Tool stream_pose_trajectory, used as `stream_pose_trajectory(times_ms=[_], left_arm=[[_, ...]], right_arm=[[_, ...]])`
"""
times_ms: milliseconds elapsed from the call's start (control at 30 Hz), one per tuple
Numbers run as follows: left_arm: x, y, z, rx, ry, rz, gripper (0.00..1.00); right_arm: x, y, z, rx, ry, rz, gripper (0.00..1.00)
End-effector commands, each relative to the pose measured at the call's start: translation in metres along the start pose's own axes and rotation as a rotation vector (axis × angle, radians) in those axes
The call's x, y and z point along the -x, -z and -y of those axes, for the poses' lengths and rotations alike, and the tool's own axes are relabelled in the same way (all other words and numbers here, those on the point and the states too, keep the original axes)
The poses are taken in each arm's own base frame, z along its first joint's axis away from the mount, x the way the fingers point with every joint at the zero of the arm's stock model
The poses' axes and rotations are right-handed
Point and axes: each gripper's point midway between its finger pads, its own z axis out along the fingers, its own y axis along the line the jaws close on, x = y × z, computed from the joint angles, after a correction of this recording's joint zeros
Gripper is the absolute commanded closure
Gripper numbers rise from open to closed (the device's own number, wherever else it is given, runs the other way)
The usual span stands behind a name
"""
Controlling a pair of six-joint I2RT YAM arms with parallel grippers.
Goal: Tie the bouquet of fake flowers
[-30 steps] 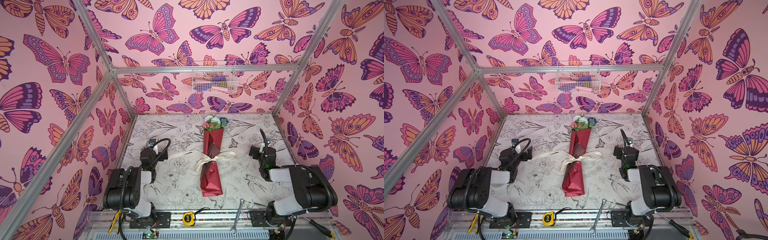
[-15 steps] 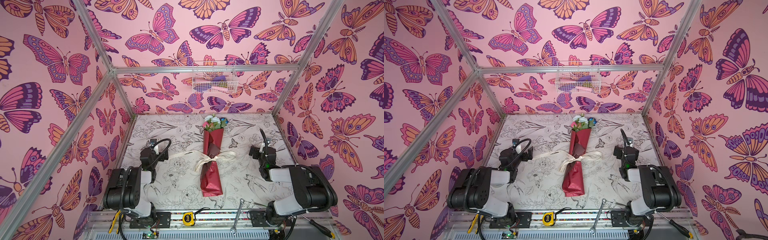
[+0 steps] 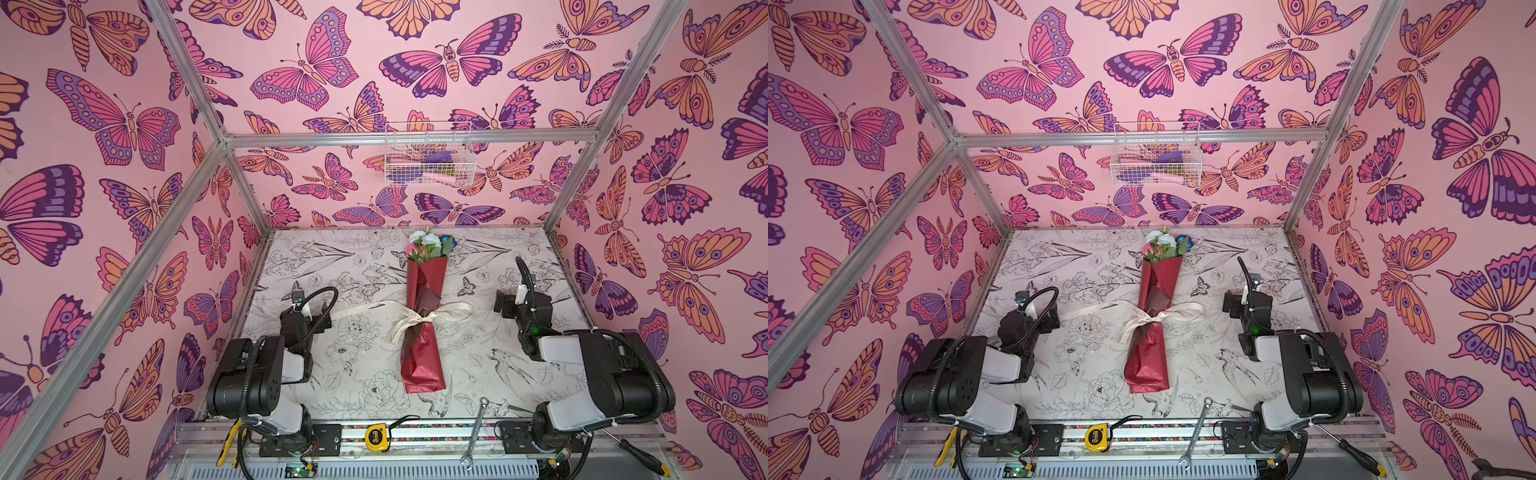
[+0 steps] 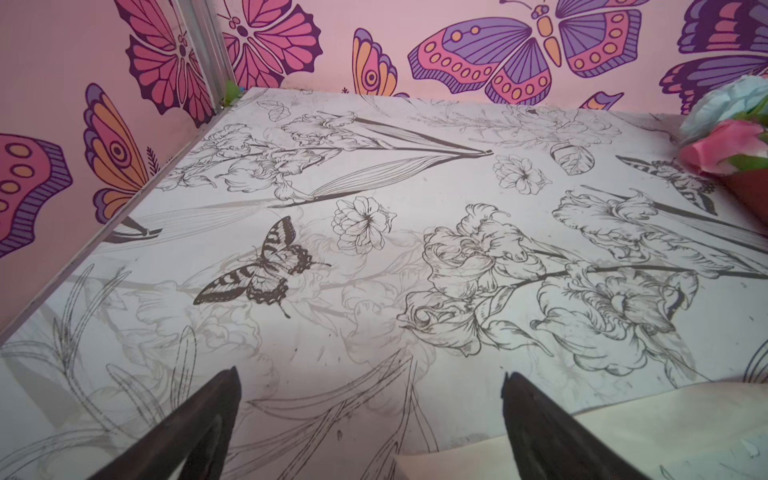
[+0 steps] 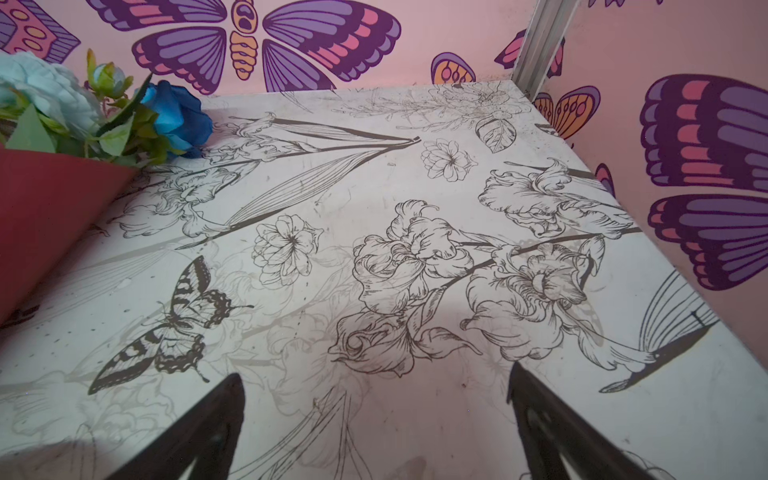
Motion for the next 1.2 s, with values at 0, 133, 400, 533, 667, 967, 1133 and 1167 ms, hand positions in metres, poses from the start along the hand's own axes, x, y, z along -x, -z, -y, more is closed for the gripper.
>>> stream_pose_trajectory(times_ms=[0,133,400,533,667,967,1133,1167], left_arm=[[0.012,-0.012,0.025,-0.139,-0.055,-0.016,0.01],[0.019,-0.015,0.03,-0.165,-0.065,-0.008,0.01],[0.02,-0.016,0.027,-0.145,-0.056,-0.008,0.01],[0.02,-0.015,0.026,-0.14,-0.054,-0.004,0.01],[0.026,-0.015,0.024,-0.127,-0.051,0.022,0.01],[0.024,-0.015,0.025,-0.135,-0.054,0.015,0.01],[0.02,-0.015,0.025,-0.133,-0.054,-0.003,0.01],[0.02,-0.016,0.022,-0.116,-0.047,-0.006,0.01]], right_arm=[[0.012,-0.001,0.001,0.003,-0.007,0.022,0.01],[0.012,-0.001,0.001,0.003,-0.008,0.024,0.01],[0.011,-0.002,0.0,0.006,-0.005,0.019,0.01],[0.012,0.0,-0.003,0.028,0.007,0.03,0.01],[0.012,0.01,-0.013,0.093,0.029,0.074,0.01],[0.013,0.003,0.013,-0.058,-0.046,0.06,0.01],[0.011,-0.001,0.001,0.003,-0.009,0.018,0.01],[0.012,-0.001,0.002,-0.002,-0.009,0.027,0.01]])
